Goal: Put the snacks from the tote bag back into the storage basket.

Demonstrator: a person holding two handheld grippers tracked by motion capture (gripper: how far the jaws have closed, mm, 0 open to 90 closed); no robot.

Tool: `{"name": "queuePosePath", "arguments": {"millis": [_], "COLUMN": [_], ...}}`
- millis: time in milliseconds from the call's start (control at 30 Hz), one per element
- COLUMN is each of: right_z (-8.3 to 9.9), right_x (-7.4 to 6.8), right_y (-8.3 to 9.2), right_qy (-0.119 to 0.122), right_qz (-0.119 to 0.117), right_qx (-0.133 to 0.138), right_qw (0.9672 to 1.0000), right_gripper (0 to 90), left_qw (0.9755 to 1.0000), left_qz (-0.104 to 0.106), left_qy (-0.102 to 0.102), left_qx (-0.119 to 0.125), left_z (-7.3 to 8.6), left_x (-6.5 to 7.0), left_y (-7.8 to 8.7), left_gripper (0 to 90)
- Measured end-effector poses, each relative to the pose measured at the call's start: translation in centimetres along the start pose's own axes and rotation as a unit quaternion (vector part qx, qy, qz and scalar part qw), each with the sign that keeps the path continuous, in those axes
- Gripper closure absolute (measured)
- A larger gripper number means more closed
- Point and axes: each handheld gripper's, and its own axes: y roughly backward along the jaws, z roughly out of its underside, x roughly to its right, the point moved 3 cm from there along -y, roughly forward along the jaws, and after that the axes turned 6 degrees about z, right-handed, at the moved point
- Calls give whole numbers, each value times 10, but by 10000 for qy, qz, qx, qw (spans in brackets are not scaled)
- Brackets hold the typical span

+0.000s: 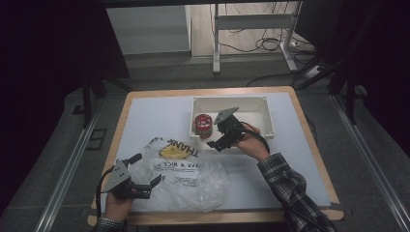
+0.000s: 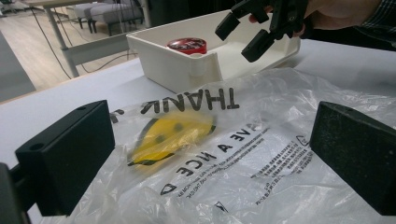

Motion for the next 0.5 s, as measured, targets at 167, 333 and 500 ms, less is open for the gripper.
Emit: {"name": "queuePosePath", "arguments": {"millis": [167, 333, 500], "right_z": [3, 5, 7], "right_x": [2, 1, -3], "right_y": [4, 9, 8], "right_qy": [-45, -120, -96], "right_qz": [23, -9, -44], "right_qx": [25, 91, 61], "right_qw": [10000, 9999, 9999], "right_gripper": [76, 76, 76], "left_qw": [10000, 10000, 10000], "left_qz": [0, 3, 8], "left_qy": [0, 1, -10], "left_qx": [0, -3, -10], "left_z": [0, 0, 0], "left_x": [0, 0, 0], "left_y": [0, 0, 0], "left_gripper": [0, 0, 0]}}
